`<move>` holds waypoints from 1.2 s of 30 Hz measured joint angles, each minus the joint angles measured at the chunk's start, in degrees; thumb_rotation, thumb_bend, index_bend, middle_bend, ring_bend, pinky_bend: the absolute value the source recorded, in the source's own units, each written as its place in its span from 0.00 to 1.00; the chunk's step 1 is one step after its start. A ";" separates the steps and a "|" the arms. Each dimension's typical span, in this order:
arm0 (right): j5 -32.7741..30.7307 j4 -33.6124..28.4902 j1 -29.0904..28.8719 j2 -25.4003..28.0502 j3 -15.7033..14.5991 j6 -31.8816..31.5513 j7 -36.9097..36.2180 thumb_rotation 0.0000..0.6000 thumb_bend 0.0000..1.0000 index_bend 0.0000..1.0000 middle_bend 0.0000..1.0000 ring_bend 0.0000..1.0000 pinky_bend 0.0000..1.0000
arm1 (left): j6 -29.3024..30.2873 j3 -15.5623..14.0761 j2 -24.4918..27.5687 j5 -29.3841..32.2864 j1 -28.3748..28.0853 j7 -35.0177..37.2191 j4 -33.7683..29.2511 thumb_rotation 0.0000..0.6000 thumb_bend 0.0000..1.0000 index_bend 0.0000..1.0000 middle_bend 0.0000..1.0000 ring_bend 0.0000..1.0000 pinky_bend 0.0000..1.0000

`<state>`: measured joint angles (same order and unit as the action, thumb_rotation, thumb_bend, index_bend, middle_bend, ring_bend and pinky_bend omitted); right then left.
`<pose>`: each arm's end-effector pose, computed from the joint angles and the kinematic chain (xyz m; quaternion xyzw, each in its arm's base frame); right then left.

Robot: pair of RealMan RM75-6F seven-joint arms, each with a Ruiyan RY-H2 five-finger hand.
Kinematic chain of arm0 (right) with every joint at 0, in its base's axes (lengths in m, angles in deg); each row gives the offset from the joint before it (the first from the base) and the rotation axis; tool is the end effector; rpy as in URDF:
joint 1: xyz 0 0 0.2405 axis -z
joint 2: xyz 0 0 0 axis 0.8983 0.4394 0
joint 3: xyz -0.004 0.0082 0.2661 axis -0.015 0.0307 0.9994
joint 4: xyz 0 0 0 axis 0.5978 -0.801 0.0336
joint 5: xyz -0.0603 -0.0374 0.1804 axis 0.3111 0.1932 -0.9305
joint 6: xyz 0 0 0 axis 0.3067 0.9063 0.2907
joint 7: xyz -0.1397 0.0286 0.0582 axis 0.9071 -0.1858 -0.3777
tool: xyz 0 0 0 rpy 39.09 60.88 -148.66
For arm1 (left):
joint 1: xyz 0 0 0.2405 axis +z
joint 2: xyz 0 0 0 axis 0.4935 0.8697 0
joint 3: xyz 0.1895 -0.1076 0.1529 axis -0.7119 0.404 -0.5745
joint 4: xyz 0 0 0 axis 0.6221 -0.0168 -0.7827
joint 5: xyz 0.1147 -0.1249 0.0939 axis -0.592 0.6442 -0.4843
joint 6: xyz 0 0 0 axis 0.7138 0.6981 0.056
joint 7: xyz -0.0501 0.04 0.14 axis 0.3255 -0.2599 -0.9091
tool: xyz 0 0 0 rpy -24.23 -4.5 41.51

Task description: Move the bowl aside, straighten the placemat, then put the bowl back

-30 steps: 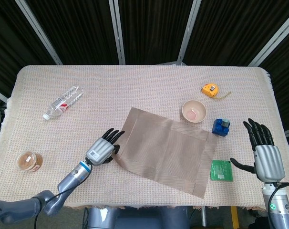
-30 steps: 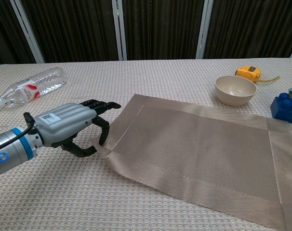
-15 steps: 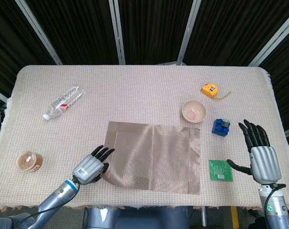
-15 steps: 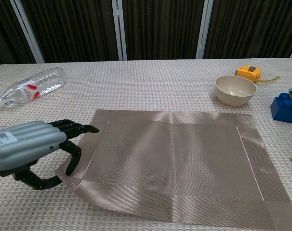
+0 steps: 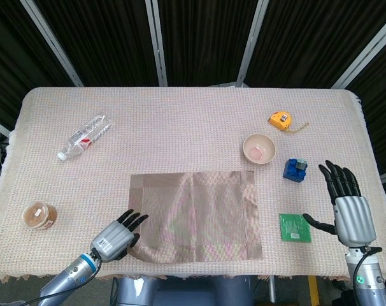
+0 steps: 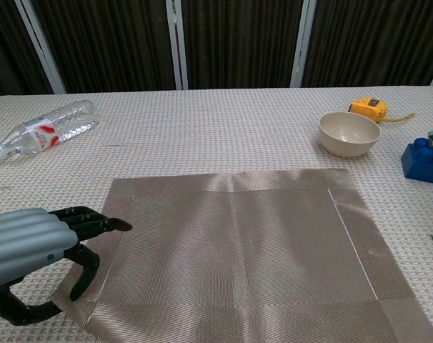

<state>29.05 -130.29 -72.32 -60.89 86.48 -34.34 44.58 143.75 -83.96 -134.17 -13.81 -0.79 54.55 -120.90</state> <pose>-0.2373 -0.2133 0.1836 0.5679 -0.3722 0.4857 0.5506 -0.1925 0.2003 -0.0044 -0.8618 -0.3118 -0.2589 0.3050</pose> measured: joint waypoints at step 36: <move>-4.97 3.23 -0.87 -0.27 1.15 3.75 -1.19 1.00 0.00 0.00 0.00 0.00 0.00 | 13.13 1.38 19.89 -5.05 4.77 11.82 -10.00 1.00 0.06 0.00 0.00 0.00 0.00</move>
<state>24.08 -127.07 -73.19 -61.16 87.63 -30.59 43.39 156.88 -82.57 -114.28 -18.86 3.99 66.37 -130.90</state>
